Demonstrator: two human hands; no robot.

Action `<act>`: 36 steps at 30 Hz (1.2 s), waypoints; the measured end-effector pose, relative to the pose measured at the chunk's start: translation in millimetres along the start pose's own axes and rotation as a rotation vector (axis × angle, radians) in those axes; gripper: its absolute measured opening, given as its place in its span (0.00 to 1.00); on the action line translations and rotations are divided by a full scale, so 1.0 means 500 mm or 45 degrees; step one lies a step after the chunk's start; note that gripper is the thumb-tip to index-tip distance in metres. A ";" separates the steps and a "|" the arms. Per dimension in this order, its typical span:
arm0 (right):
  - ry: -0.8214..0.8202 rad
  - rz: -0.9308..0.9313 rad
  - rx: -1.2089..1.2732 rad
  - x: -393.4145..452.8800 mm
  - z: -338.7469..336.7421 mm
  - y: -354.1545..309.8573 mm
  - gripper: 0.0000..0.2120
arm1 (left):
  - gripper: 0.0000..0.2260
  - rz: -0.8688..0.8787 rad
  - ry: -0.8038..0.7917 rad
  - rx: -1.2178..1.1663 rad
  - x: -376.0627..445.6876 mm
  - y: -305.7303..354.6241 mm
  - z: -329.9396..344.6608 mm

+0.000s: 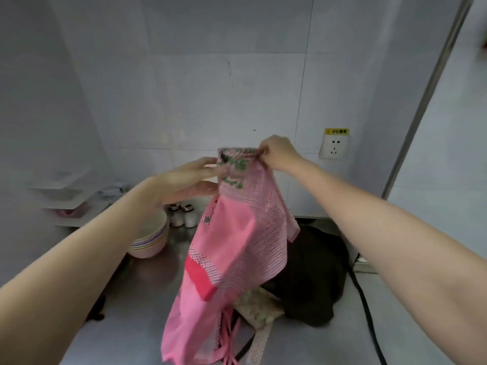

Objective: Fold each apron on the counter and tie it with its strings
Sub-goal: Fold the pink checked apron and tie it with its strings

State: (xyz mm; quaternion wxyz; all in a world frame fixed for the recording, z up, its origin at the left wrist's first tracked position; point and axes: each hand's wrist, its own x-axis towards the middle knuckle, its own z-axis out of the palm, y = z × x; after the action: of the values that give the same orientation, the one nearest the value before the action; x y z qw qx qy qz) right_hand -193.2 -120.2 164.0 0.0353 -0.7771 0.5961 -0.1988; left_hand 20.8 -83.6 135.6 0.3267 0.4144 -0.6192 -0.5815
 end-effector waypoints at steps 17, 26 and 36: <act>-1.025 -0.046 0.105 -0.287 0.469 -0.191 0.15 | 0.20 -0.671 -0.262 1.537 -0.139 -0.519 -0.040; -1.113 0.008 -0.215 -0.312 0.570 -0.239 0.11 | 0.33 -0.539 -0.149 1.475 -0.178 -0.561 -0.062; 0.813 -0.048 -0.182 0.006 -0.071 -0.218 0.14 | 0.30 0.257 0.880 0.825 -0.027 -0.177 -0.046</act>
State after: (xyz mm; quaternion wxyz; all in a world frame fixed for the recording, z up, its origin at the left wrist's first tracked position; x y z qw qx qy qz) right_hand -105.6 -85.3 229.1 -0.2118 -0.6871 0.5749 -0.3905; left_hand 58.7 -80.2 51.5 0.4222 0.6015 -0.6609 -0.1522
